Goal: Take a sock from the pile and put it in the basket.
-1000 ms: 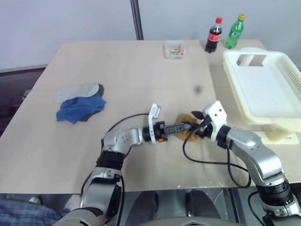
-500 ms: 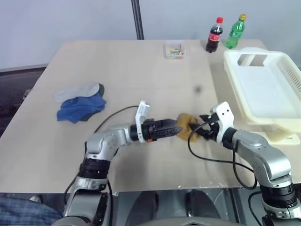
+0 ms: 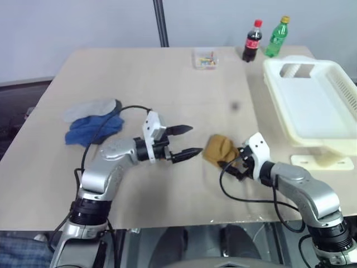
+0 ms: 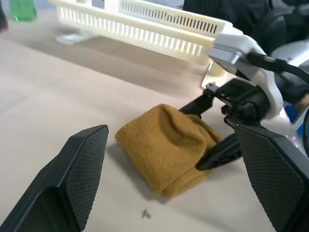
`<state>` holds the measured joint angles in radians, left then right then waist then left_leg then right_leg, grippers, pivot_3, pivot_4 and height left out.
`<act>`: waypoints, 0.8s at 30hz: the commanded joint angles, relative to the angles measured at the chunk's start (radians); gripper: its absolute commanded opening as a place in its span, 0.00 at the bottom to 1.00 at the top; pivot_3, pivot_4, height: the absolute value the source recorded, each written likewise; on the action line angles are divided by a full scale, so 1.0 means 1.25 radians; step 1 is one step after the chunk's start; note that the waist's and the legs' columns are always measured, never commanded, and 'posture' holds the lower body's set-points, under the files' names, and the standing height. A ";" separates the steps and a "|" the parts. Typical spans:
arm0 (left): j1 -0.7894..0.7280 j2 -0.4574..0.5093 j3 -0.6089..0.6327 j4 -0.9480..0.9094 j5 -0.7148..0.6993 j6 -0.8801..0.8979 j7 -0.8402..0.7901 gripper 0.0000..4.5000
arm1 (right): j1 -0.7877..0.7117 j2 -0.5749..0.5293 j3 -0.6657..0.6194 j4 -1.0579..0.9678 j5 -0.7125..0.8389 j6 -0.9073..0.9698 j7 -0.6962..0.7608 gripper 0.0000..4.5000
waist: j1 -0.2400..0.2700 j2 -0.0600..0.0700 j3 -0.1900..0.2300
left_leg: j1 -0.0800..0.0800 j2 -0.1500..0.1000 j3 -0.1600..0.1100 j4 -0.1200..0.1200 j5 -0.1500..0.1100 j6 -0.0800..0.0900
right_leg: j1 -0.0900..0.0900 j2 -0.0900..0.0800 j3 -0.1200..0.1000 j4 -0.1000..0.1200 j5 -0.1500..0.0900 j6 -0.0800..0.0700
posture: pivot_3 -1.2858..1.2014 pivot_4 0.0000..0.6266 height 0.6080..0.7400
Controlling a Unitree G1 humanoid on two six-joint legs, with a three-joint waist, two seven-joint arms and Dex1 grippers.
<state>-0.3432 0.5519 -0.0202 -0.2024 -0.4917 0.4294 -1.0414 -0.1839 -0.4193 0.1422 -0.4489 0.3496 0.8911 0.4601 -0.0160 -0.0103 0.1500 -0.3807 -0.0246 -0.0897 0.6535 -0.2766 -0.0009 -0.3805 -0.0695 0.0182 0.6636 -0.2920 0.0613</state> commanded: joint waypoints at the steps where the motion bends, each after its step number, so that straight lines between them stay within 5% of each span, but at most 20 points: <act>1: 0.002 0.018 0.054 -0.017 0.000 -0.080 -0.010 1.00 | -0.009 0.016 0.010 0.039 -0.026 -0.045 -0.013 0.99 | -0.001 0.000 0.000 | 0.001 0.000 0.000 0.000 -0.001 0.002 | 0.000 0.000 0.000 0.000 0.000 0.000 | 0.52 0.24 1.00; 14: 0.057 0.052 0.053 -0.062 -0.071 -0.072 -0.058 1.00 | -0.004 -0.021 0.014 0.067 -0.035 -0.087 0.038 0.99 | -0.001 0.000 0.000 | 0.001 0.000 -0.001 0.000 -0.001 0.002 | 0.001 0.000 -0.001 0.001 0.000 0.000 | 0.52 0.24 1.00; 17: 0.067 0.081 0.045 -0.043 -0.045 -0.083 -0.074 1.00 | -0.004 -0.023 0.007 0.068 -0.033 -0.092 0.040 0.81 | -0.001 0.000 0.000 | 0.001 0.000 0.000 0.000 -0.001 0.002 | 0.001 0.001 -0.001 0.001 0.000 0.000 | 0.52 0.24 1.00; 24: 0.072 0.085 0.040 -0.024 -0.033 -0.097 -0.086 1.00 | -0.002 -0.021 0.004 0.068 -0.031 -0.113 0.048 0.07 | 0.000 0.000 0.000 | 0.001 0.000 -0.001 0.000 -0.001 0.002 | 0.001 0.000 -0.001 0.001 0.000 0.000 | 0.52 0.24 1.00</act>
<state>-0.2513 0.6546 0.0270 -0.2217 -0.5320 0.3254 -1.1426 -0.1956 -0.4378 0.1599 -0.3697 0.3171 0.7576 0.5196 -0.0157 -0.0101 0.1505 -0.3794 -0.0244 -0.0904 0.6538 -0.2783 0.0021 -0.3791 -0.0689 0.0173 0.6643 -0.2919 0.0613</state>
